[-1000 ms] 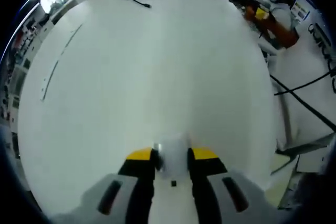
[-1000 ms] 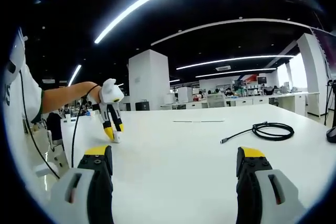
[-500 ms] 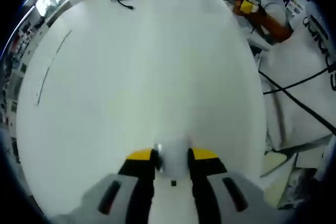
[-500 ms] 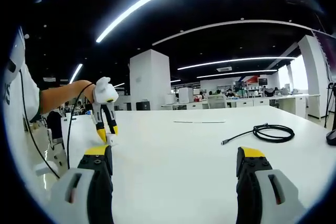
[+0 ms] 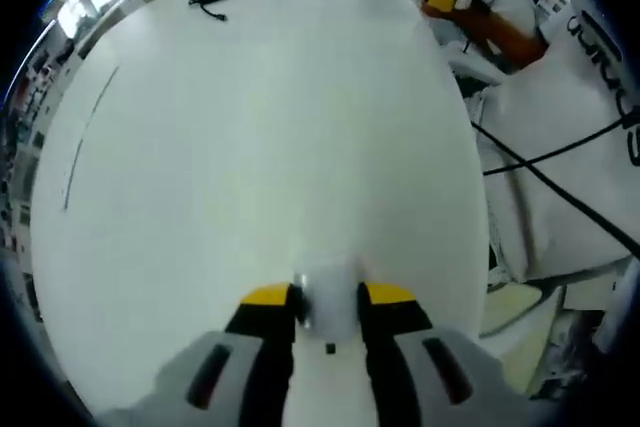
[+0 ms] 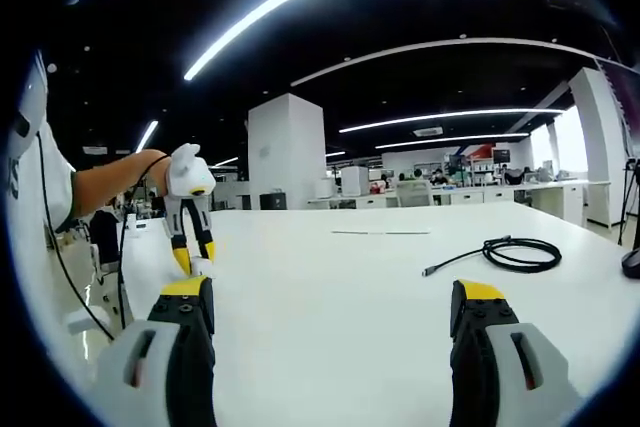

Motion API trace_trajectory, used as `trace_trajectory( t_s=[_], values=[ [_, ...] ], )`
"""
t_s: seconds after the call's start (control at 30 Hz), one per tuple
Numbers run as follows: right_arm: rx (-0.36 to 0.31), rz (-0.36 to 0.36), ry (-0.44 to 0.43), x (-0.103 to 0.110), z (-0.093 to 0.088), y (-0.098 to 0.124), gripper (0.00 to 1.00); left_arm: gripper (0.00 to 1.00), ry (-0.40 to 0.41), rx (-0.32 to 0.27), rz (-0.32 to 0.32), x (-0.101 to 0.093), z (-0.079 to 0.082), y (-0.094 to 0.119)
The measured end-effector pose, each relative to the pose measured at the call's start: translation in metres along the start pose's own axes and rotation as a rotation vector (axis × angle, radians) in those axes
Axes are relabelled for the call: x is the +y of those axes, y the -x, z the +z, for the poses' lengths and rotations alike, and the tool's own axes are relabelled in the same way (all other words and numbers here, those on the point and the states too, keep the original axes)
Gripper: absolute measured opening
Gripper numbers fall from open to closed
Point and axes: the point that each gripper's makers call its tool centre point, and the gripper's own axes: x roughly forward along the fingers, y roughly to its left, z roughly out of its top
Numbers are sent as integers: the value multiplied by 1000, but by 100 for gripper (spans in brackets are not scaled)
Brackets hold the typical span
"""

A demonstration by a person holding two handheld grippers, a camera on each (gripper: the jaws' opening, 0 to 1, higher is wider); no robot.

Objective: Plug the desk Type‑C cable into the charger adapter.

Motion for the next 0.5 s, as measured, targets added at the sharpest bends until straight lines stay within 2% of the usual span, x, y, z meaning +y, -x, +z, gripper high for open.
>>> trace_trajectory(
  t_s=[0.5],
  values=[
    [2,6,5,1,-1,-1,100,24,-20,-2,7,-19,0,-1]
  ],
)
